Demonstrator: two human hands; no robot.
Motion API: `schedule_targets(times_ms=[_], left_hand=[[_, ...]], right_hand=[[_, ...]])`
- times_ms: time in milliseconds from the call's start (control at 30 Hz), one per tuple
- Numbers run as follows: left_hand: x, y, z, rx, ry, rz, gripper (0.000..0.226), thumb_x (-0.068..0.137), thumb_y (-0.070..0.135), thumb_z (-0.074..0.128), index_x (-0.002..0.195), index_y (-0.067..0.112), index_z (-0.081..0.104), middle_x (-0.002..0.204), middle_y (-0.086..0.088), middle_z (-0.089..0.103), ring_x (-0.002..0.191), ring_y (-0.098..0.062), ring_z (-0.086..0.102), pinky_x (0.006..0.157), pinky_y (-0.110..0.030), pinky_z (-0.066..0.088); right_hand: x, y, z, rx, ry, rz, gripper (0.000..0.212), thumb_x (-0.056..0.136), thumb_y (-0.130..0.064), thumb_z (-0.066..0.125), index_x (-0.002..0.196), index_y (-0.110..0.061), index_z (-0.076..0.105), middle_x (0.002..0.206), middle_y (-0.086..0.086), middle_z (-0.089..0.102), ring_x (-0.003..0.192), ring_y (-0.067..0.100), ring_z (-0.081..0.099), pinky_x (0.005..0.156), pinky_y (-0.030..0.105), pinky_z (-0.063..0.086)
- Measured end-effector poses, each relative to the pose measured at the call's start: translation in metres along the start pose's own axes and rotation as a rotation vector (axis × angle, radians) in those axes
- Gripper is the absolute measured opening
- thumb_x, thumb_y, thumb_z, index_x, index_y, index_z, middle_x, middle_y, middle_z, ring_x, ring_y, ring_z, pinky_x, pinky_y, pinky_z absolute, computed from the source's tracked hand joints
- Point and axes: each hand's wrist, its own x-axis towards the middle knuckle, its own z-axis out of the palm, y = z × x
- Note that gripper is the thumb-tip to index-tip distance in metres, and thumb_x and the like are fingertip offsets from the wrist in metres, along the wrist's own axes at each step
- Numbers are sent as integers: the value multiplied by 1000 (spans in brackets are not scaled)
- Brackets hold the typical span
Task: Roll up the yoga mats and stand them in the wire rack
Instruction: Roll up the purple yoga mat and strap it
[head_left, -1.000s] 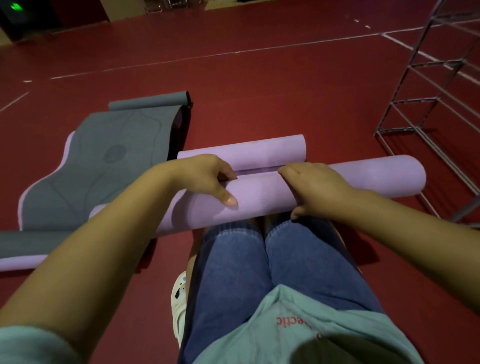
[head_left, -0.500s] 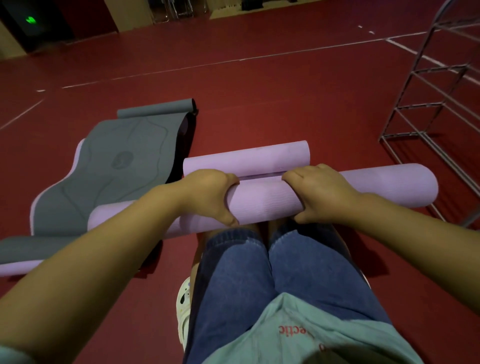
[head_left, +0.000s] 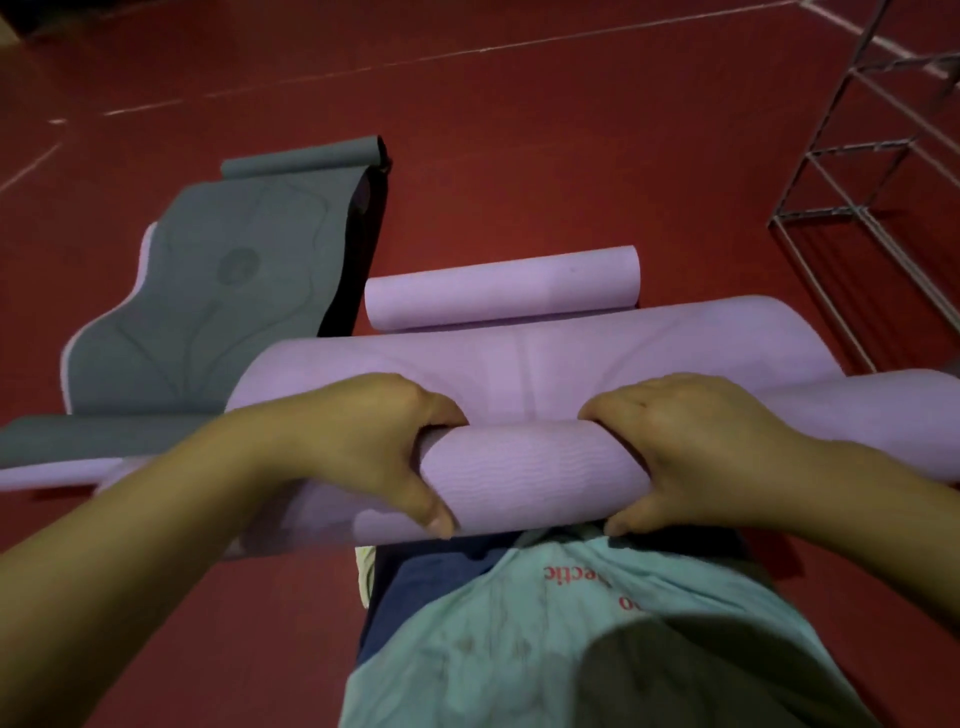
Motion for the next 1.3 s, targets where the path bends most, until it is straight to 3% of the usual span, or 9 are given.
schedule_targets(times_ms=[133, 267, 400, 533, 767, 833, 933, 1100, 1300], left_hand=[[22, -19, -4, -216, -125, -44, 63, 50, 63, 81, 104, 36, 65, 98, 25, 66, 92, 5, 60, 88, -23, 49], [44, -27, -21, -214, -301, -64, 76, 43, 65, 80, 110, 34, 66, 102, 24, 68, 94, 3, 63, 93, -27, 51], [50, -32, -22, -278, -332, -75, 75, 41, 61, 79, 109, 31, 68, 102, 20, 70, 95, 0, 65, 95, -28, 50], [50, -36, -20, -326, -340, -85, 74, 41, 58, 79, 109, 31, 68, 102, 18, 71, 96, -2, 66, 96, -28, 50], [54, -30, -26, -161, -366, -95, 53, 46, 65, 75, 93, 42, 67, 114, 21, 52, 111, -7, 54, 101, -26, 41], [52, -27, -27, -172, -370, -99, 53, 52, 60, 81, 99, 42, 64, 114, 18, 55, 110, -8, 54, 100, -26, 43], [42, -27, -26, -200, -178, -128, 65, 59, 49, 82, 117, 28, 60, 116, 13, 57, 106, -4, 55, 95, -22, 45], [10, -9, -15, -88, 325, -55, 50, 63, 38, 85, 105, 29, 59, 100, 17, 54, 90, -2, 53, 81, -15, 42], [16, 3, 9, 77, 455, -42, 60, 60, 44, 85, 112, 19, 67, 102, 0, 64, 92, -23, 62, 80, -35, 50]], right_hand=[[19, 11, -3, 68, -94, 7, 82, 48, -77, 67, 117, -38, 49, 111, -15, 62, 99, 10, 59, 79, 28, 46], [33, 25, -4, 183, -154, -7, 80, 48, -73, 74, 117, -37, 53, 109, -16, 63, 96, 8, 58, 80, 27, 46], [39, 30, -9, 241, -182, -48, 84, 52, -65, 78, 126, -38, 49, 120, -17, 59, 103, 5, 54, 86, 24, 45], [33, 24, -8, 273, -40, -151, 90, 57, -57, 80, 135, -33, 41, 127, -20, 42, 112, -4, 40, 89, 10, 30], [29, 26, 6, 465, 61, -90, 77, 56, -44, 85, 127, -35, 54, 115, -24, 51, 106, -8, 47, 88, 1, 33], [32, 28, 5, 494, 47, -76, 76, 55, -41, 87, 125, -35, 57, 114, -23, 54, 105, -7, 49, 90, 4, 36], [37, 32, 2, 575, 21, -51, 72, 55, -34, 89, 122, -33, 60, 111, -22, 57, 103, -7, 52, 90, 5, 38], [53, 44, -1, 702, -80, -5, 67, 57, -29, 90, 118, -34, 62, 115, -23, 61, 105, -10, 55, 93, 10, 41], [67, 52, -9, 701, -183, 16, 62, 62, -33, 87, 118, -36, 62, 117, -23, 62, 105, -7, 57, 97, 18, 42]])
